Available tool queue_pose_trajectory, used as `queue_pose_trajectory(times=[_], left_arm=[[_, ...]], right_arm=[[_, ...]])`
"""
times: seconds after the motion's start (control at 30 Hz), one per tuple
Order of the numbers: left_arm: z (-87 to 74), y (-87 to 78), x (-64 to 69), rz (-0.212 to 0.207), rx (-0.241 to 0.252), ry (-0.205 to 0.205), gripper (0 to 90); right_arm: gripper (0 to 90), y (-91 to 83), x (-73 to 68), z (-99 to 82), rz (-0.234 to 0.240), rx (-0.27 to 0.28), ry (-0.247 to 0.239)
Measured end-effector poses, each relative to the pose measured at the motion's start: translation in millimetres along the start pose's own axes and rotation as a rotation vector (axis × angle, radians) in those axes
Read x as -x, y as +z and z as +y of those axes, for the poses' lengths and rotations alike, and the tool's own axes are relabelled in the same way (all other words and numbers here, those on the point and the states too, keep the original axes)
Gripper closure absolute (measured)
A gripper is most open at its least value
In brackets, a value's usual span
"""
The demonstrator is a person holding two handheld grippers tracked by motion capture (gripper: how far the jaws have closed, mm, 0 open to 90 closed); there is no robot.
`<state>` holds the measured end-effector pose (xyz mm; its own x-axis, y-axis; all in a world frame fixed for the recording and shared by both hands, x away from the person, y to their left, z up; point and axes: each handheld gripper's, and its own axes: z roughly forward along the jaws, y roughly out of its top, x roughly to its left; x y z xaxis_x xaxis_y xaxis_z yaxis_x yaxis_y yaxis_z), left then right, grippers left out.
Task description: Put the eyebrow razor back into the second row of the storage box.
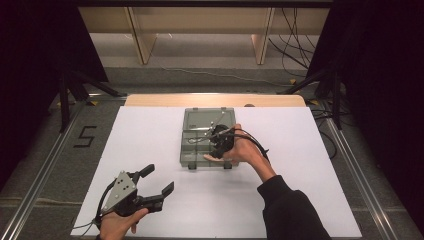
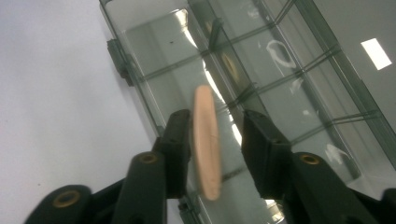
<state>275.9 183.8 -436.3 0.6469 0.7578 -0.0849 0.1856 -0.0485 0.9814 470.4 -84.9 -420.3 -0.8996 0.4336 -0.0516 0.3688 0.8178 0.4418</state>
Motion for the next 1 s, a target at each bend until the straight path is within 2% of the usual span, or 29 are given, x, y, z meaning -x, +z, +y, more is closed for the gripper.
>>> queue_pose_trajectory(times=[0.13, 0.17, 0.2, 0.33, 0.53, 0.63, 0.67, 0.9, 1.0], left_arm=[[0.0, -0.1, -0.7, 0.002, 0.001, -0.001, 16.1], [0.0, -0.1, -0.7, 0.002, 0.001, -0.001, 16.1], [0.1, -0.1, -0.5, 0.001, 0.001, 0.0, 16.1], [0.0, 0.2, -0.4, 0.002, -0.001, 0.001, 16.1], [0.1, -0.1, -0.5, 0.003, 0.0, 0.002, 16.1], [0.1, 0.0, -0.3, 0.002, 0.001, 0.001, 16.2], [0.0, 0.1, -0.4, 0.004, 0.0, 0.001, 16.1], [0.1, -0.1, -0.4, 0.006, 0.002, 0.002, 16.1], [-0.3, 0.3, 0.0, 0.007, -0.002, 0.003, 16.1]], right_arm=[[51.3, -5.6, -2.3, -0.5, -0.014, 0.019, 0.007], [51.3, -5.6, -2.3, -0.5, -0.014, 0.019, 0.007], [47.1, -11.5, -2.9, -1.7, -0.031, 0.044, 0.017], [39.7, -19.9, -6.1, -4.5, -0.046, 0.07, 0.022], [36.7, -31.2, -19.6, -11.5, -0.039, 0.126, 0.016], [35.8, -34.3, -22.4, -15.2, -0.037, 0.138, 0.02], [35.0, -38.0, -25.5, -19.7, -0.049, 0.154, 0.018], [33.1, -54.1, -37.4, -34.9, -0.055, 0.208, 0.032], [32.3, -59.7, -44.3, -42.5, -0.04, 0.231, 0.035]])
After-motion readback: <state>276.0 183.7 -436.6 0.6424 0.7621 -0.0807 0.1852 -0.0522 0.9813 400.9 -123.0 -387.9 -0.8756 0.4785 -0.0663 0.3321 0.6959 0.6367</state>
